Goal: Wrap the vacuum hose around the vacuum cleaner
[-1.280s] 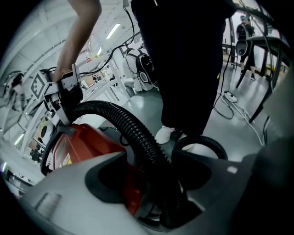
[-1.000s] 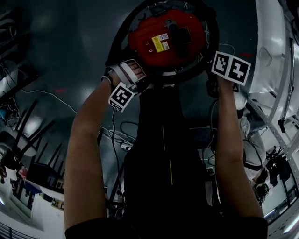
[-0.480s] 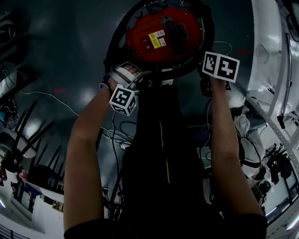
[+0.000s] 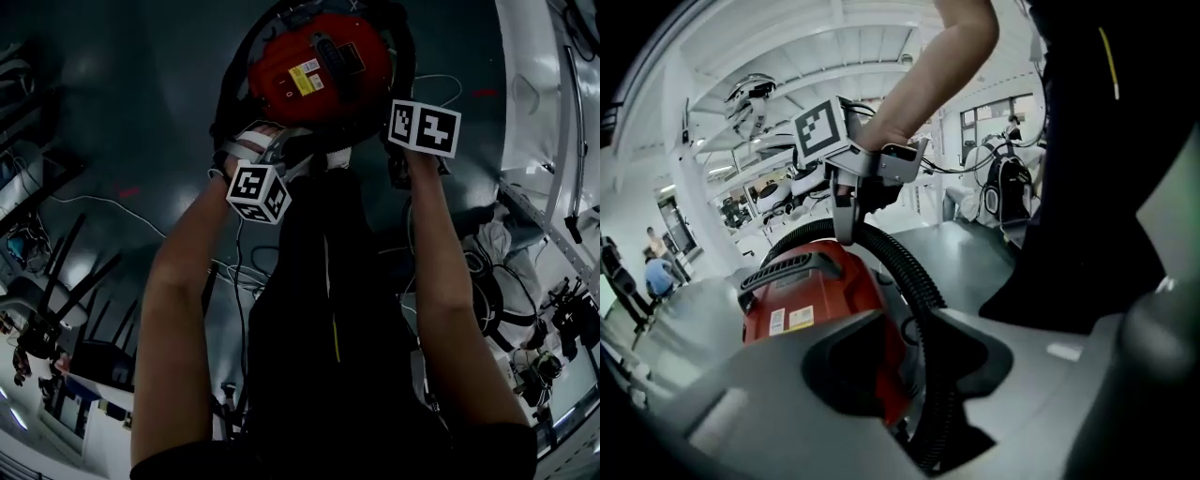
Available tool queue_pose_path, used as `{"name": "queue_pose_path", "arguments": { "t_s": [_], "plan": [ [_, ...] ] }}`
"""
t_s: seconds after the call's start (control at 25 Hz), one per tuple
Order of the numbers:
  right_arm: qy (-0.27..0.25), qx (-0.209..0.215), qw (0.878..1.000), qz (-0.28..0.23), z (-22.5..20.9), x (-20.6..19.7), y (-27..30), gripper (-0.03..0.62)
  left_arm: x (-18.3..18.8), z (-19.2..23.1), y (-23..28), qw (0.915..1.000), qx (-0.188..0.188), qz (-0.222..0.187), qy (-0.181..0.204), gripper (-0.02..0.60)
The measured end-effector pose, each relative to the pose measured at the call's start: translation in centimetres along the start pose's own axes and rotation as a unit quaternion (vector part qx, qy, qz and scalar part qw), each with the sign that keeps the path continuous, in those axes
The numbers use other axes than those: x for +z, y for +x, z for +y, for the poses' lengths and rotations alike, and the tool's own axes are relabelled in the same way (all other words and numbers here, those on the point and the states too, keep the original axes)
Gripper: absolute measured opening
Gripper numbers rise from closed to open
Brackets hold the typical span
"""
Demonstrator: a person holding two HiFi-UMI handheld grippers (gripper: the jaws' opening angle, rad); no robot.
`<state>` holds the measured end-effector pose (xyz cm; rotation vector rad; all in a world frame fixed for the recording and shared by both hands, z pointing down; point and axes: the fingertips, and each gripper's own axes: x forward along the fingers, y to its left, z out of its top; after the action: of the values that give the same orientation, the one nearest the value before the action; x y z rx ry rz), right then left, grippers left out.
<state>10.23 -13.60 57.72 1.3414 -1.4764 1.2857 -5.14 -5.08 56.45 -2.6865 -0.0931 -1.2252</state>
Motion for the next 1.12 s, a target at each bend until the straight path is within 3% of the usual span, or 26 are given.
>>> {"name": "queue_pose_path", "arguments": {
  "t_s": [0.32, 0.48, 0.64, 0.92, 1.0, 1.08, 1.12],
  "plan": [
    [0.011, 0.006, 1.000, 0.000, 0.7, -1.3, -1.2, 0.262, 2.7, 2.5, 0.1, 0.9957, 0.025, -0.013, -0.089, 0.111],
    [0.012, 0.002, 1.000, 0.002, 0.8, -2.0, -2.1, 0.253, 3.2, 4.8, -0.3, 0.9821, 0.057, -0.017, -0.179, 0.095],
    [0.017, 0.004, 1.000, -0.008, 1.1, -2.2, -3.4, 0.239, 3.5, 6.1, -0.8, 0.9674, 0.066, -0.011, -0.244, 0.074],
    [0.011, 0.009, 0.998, -0.056, 2.8, -1.1, -6.7, 0.158, 4.4, 9.5, -3.0, 0.9206, 0.103, -0.004, -0.377, 0.043],
    [0.009, 0.004, 0.996, -0.087, 3.5, -0.3, -8.1, 0.097, 4.9, 10.6, -4.3, 0.9055, 0.126, -0.004, -0.405, 0.040],
    [0.003, -0.004, 0.992, -0.125, 4.2, 0.7, -9.9, -0.003, 5.2, 11.5, -5.9, 0.8875, 0.155, -0.001, -0.434, 0.037],
    [-0.005, -0.002, 0.990, -0.142, 4.7, 1.3, -10.8, -0.003, 5.5, 11.8, -6.6, 0.8777, 0.168, 0.002, -0.449, 0.031]
  ]
}}
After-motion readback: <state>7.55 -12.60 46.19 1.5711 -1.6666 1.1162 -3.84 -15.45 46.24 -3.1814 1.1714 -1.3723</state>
